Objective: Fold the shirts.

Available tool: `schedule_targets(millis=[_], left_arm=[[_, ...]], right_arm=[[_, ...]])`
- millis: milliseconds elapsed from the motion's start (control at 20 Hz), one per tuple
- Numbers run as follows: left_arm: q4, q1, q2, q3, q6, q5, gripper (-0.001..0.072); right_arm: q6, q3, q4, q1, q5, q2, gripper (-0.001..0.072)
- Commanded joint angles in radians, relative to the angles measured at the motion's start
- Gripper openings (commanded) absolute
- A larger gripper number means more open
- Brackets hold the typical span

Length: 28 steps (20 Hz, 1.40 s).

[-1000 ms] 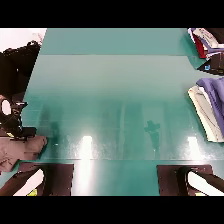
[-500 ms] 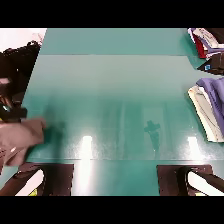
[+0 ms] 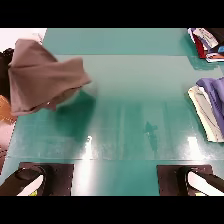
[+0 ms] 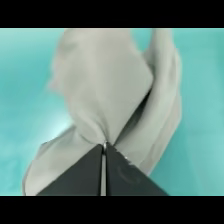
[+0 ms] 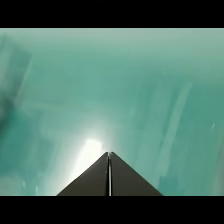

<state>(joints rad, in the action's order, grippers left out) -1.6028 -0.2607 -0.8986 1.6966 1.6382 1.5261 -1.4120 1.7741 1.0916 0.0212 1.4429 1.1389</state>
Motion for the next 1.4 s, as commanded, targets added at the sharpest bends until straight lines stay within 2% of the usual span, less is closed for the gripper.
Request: schedule_targets(millis=[0,150,250,300,350,400,550,750,850,1000,1150,1350], left_arm=[[0.011,-0.191,-0.077,0.045,0.031,-0.038,0.0023],[0.128,-0.307,-0.226,0.041,0.027,-0.092,0.0026],[0.289,-0.363,-0.334,0.042,-0.047,-0.162,0.0029],[0.356,-0.386,-0.386,0.042,-0.089,-0.194,0.0221],[0.38,-0.401,-0.43,0.042,-0.102,-0.217,0.0452],[0.376,-0.404,-0.46,0.042,-0.112,-0.227,0.0469],[0.259,-0.33,-0.476,0.056,-0.127,-0.175,0.0469],[0.102,-0.072,-0.465,0.063,-0.126,-0.016,0.0469],[0.129,0.077,-0.462,-0.002,-0.115,-0.002,0.0469],[0.243,0.225,-0.461,-0.187,-0.121,-0.009,0.0469],[0.306,0.285,-0.461,-0.414,-0.148,-0.082,0.047],[0.327,0.29,-0.462,-0.635,-0.147,-0.208,0.047]], right_arm=[[-0.001,0.087,0.0,0.0,-0.026,-0.001,0.0014],[-0.001,0.114,0.0,-0.001,-0.027,-0.001,0.0014],[-0.001,0.113,0.001,0.0,-0.014,-0.001,0.0014],[-0.001,0.113,0.001,-0.001,-0.007,-0.001,0.0014],[-0.001,0.113,0.001,0.0,-0.005,-0.001,0.0015],[-0.001,0.114,0.002,0.0,-0.003,-0.001,0.0014],[-0.001,0.114,0.002,0.0,-0.003,0.0,0.0015],[-0.001,0.113,0.002,-0.001,-0.003,0.001,0.0014],[-0.001,0.113,0.002,0.0,0.0,0.002,0.0014],[-0.001,0.113,0.002,0.0,0.0,0.002,0.0015],[-0.001,0.113,0.002,-0.001,0.001,0.002,0.0015],[-0.001,0.113,0.002,0.0,0.0,0.002,0.0014]])
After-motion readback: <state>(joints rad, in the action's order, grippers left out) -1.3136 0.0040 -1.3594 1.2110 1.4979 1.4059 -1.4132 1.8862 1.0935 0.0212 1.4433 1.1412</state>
